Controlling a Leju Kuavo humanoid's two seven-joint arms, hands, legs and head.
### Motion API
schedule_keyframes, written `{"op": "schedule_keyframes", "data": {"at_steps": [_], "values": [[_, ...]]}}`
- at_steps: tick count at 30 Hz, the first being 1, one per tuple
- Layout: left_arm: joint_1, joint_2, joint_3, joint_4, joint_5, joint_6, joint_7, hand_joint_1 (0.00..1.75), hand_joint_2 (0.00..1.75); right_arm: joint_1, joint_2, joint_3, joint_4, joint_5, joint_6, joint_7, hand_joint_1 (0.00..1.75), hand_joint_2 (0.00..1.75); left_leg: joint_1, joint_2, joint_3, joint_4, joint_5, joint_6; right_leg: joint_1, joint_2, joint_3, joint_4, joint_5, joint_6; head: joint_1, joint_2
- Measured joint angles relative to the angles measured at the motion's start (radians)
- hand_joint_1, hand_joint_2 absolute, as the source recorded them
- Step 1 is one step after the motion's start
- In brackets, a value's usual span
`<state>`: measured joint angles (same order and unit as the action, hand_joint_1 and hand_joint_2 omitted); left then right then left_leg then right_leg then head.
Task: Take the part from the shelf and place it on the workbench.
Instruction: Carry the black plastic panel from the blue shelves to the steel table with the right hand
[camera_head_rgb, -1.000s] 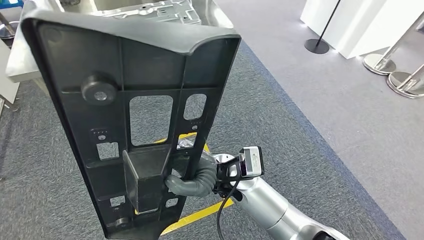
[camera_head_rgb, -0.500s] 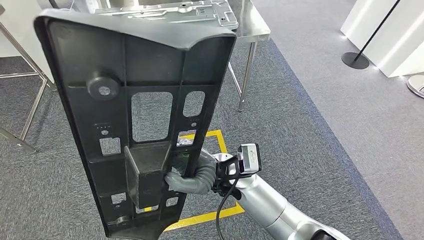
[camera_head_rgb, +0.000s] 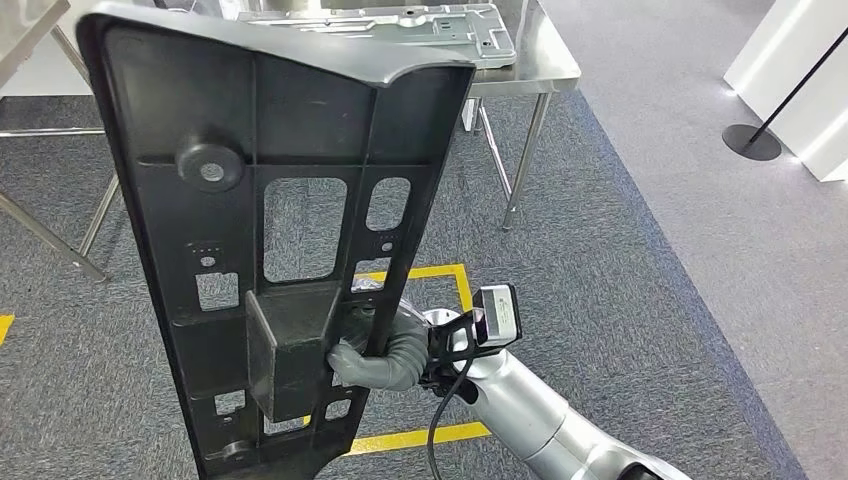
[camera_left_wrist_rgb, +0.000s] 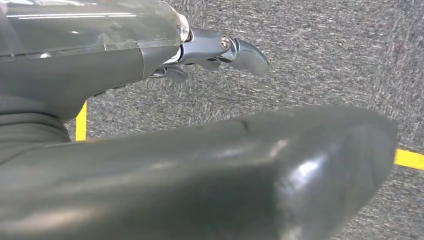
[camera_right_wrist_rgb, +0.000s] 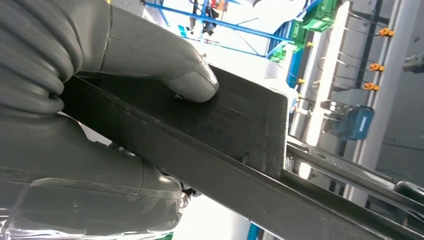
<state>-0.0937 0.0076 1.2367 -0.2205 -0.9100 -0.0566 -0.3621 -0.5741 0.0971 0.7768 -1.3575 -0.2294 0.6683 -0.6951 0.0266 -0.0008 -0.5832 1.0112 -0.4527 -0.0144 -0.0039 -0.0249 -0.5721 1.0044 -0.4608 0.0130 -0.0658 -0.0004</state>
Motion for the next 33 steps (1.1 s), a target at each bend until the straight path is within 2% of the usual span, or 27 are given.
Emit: {"op": "schedule_keyframes", "data": {"at_steps": [2,3,5,6,7,8,9,10,11,12,13,15,17,18,19,21,22,23,24,25,26,27,28,29,30,33], "values": [[0.001,0.000,0.000,0.000,0.000,-0.003,-0.010,0.00,0.00,0.000,0.000,-0.004,-0.004,0.001,0.002,0.000,1.75,1.75,0.002,-0.002,0.004,-0.005,-0.002,0.015,-0.003,0.004,-0.009,0.024,-0.015,0.011,0.000,0.000],[0.000,0.000,0.000,0.000,0.000,-0.004,-0.014,0.00,0.00,0.001,0.000,-0.006,-0.006,0.002,0.004,0.000,1.75,1.75,0.003,-0.003,0.007,-0.007,-0.004,0.022,-0.005,0.008,-0.029,0.064,-0.034,0.015,0.000,0.000],[-0.001,0.000,0.000,0.000,-0.001,-0.006,-0.020,0.00,0.00,0.005,-0.001,-0.011,-0.009,0.004,0.008,-0.001,1.75,1.75,0.000,-0.004,0.011,-0.008,-0.010,0.031,-0.007,0.014,-0.100,0.197,-0.087,0.019,0.000,0.000],[0.000,0.000,0.000,0.000,-0.002,-0.006,-0.021,0.00,0.00,0.008,-0.001,-0.013,-0.008,0.005,0.009,-0.001,1.75,1.75,-0.002,-0.006,0.015,-0.008,-0.013,0.033,-0.008,0.015,-0.139,0.260,-0.104,0.020,0.000,0.000],[0.000,0.000,0.000,0.000,-0.002,-0.006,-0.022,0.00,0.00,0.011,-0.001,-0.013,-0.008,0.006,0.009,0.000,1.75,1.75,-0.004,-0.007,0.019,-0.007,-0.017,0.034,-0.008,0.015,-0.166,0.296,-0.104,0.021,0.000,0.000],[0.000,0.000,0.000,0.000,-0.003,-0.006,-0.023,0.00,0.00,0.013,-0.001,-0.014,-0.008,0.007,0.008,0.000,1.75,1.75,-0.005,-0.010,0.025,-0.007,-0.022,0.033,-0.008,0.015,-0.174,0.294,-0.084,0.020,0.000,0.000],[0.000,0.000,0.000,0.000,-0.004,-0.007,-0.024,0.00,0.00,0.013,-0.001,-0.014,-0.008,0.007,0.007,0.000,1.75,1.75,-0.006,-0.014,0.033,-0.007,-0.028,0.031,-0.008,0.016,-0.162,0.254,-0.049,0.017,0.000,0.000],[0.000,0.000,0.000,0.000,-0.005,-0.007,-0.024,0.00,0.00,0.013,-0.001,-0.015,-0.008,0.007,0.006,0.000,1.75,1.75,-0.006,-0.017,0.043,-0.007,-0.034,0.029,-0.008,0.016,-0.133,0.185,-0.004,0.012,0.000,0.000],[0.000,0.000,0.000,0.000,-0.006,-0.008,-0.025,0.00,0.00,0.013,-0.001,-0.017,-0.008,0.007,0.004,0.000,1.75,1.75,-0.005,-0.019,0.051,-0.008,-0.041,0.026,-0.007,0.019,-0.102,0.117,0.027,0.007,0.000,0.000],[-0.001,0.000,0.000,0.000,-0.008,-0.008,-0.026,0.00,0.00,0.012,-0.002,-0.018,-0.008,0.007,0.002,0.000,1.75,1.75,-0.006,-0.020,0.058,-0.008,-0.047,0.021,-0.005,0.021,-0.077,0.061,0.044,0.002,0.000,0.000],[-0.002,0.000,0.000,0.000,-0.009,-0.009,-0.027,0.00,0.00,0.012,-0.002,-0.020,-0.008,0.007,-0.001,-0.001,1.75,1.75,-0.006,-0.021,0.062,-0.009,-0.052,0.016,-0.002,0.024,-0.061,0.028,0.048,-0.002,0.000,0.000],[-0.005,0.001,0.000,0.000,-0.012,-0.010,-0.028,0.00,0.00,0.010,-0.002,-0.022,-0.009,0.007,-0.006,-0.001,1.75,1.75,-0.006,-0.022,0.068,-0.015,-0.059,0.003,0.006,0.026,-0.053,0.014,0.033,-0.012,0.000,0.000],[-0.008,0.002,-0.002,0.000,-0.015,-0.011,-0.029,0.00,0.00,0.010,-0.003,-0.023,-0.011,0.007,-0.008,-0.001,1.75,1.75,-0.004,-0.018,0.076,-0.016,-0.067,-0.008,0.001,0.026,-0.038,0.003,0.026,-0.022,0.000,0.000],[-0.010,0.002,-0.002,0.000,-0.017,-0.012,-0.029,0.00,0.00,0.009,-0.002,-0.024,-0.013,0.006,-0.009,-0.001,1.75,1.75,-0.004,-0.015,0.069,0.005,-0.076,-0.012,-0.002,0.025,-0.025,-0.006,0.022,-0.027,0.000,0.000],[-0.013,0.003,-0.003,0.000,-0.018,-0.012,-0.030,0.00,0.00,0.008,-0.002,-0.024,-0.014,0.006,-0.009,-0.001,1.75,1.75,-0.003,-0.011,0.051,0.044,-0.089,-0.016,-0.004,0.023,-0.011,-0.013,0.018,-0.033,0.000,0.000],[-0.015,0.004,-0.003,0.000,-0.020,-0.012,-0.030,0.00,0.00,0.007,-0.003,-0.024,-0.014,0.006,-0.009,-0.001,1.75,1.75,-0.003,-0.007,-0.033,0.180,-0.125,-0.022,-0.002,0.020,0.011,-0.017,0.004,-0.040,-0.001,0.000],[-0.014,0.004,-0.003,0.000,-0.020,-0.012,-0.030,0.00,0.00,0.008,-0.004,-0.024,-0.014,0.006,-0.010,-0.001,1.75,1.75,-0.003,-0.007,-0.078,0.240,-0.132,-0.024,-0.002,0.020,0.021,-0.016,-0.005,-0.041,-0.001,0.000],[-0.013,0.004,-0.003,0.000,-0.021,-0.012,-0.030,0.00,0.00,0.010,-0.004,-0.024,-0.014,0.006,-0.010,0.000,1.75,1.75,-0.003,-0.007,-0.114,0.273,-0.122,-0.026,-0.001,0.021,0.033,-0.016,-0.014,-0.040,-0.001,0.000],[-0.012,0.004,-0.003,0.000,-0.021,-0.013,-0.030,0.00,0.00,0.011,-0.005,-0.024,-0.014,0.006,-0.010,0.000,1.75,1.75,-0.003,-0.007,-0.129,0.261,-0.088,-0.026,-0.001,0.022,0.046,-0.016,-0.025,-0.040,-0.001,0.000],[-0.011,0.004,-0.003,0.000,-0.021,-0.013,-0.030,0.00,0.00,0.012,-0.006,-0.024,-0.014,0.006,-0.010,0.000,1.75,1.75,-0.003,-0.006,-0.124,0.212,-0.035,-0.025,-0.001,0.022,0.062,-0.015,-0.037,-0.038,-0.001,0.000],[-0.011,0.005,-0.003,0.000,-0.021,-0.013,-0.030,0.00,0.00,0.013,-0.006,-0.024,-0.014,0.006,-0.010,-0.001,1.75,1.75,-0.003,-0.005,-0.106,0.144,0.016,-0.022,-0.002,0.023,0.079,-0.015,-0.050,-0.035,0.000,0.000],[-0.012,0.005,-0.003,0.000,-0.022,-0.013,-0.029,0.00,0.00,0.012,-0.006,-0.024,-0.014,0.006,-0.010,-0.001,1.75,1.75,-0.007,-0.003,-0.087,0.087,0.053,-0.019,0.000,0.024,0.092,-0.015,-0.062,-0.031,0.000,0.000],[-0.013,0.005,-0.004,0.000,-0.023,-0.013,-0.029,0.00,0.00,0.012,-0.007,-0.024,-0.014,0.006,-0.010,-0.001,1.75,1.75,-0.010,-0.002,-0.069,0.043,0.067,-0.013,0.001,0.024,0.100,-0.014,-0.071,-0.025,0.000,0.000],[-0.014,0.005,-0.004,0.000,-0.024,-0.013,-0.028,0.00,0.00,0.012,-0.007,-0.024,-0.014,0.006,-0.010,-0.001,1.75,1.75,-0.013,-0.002,-0.060,0.024,0.065,-0.007,0.002,0.024,0.103,-0.014,-0.078,-0.020,0.000,0.000],[-0.015,0.005,-0.005,0.000,-0.024,-0.013,-0.028,0.00,0.00,0.011,-0.007,-0.024,-0.014,0.006,-0.010,0.000,1.75,1.75,-0.016,-0.002,-0.058,0.020,0.055,0.000,0.003,0.024,0.102,-0.016,-0.081,-0.015,0.000,0.000],[-0.015,0.005,-0.006,0.000,-0.024,-0.013,-0.028,0.00,0.00,0.009,-0.006,-0.024,-0.016,0.006,-0.010,-0.001,1.75,1.75,-0.012,-0.006,-0.048,0.007,0.040,0.022,0.002,0.022,0.104,-0.007,-0.098,0.002,0.000,0.000]]}}
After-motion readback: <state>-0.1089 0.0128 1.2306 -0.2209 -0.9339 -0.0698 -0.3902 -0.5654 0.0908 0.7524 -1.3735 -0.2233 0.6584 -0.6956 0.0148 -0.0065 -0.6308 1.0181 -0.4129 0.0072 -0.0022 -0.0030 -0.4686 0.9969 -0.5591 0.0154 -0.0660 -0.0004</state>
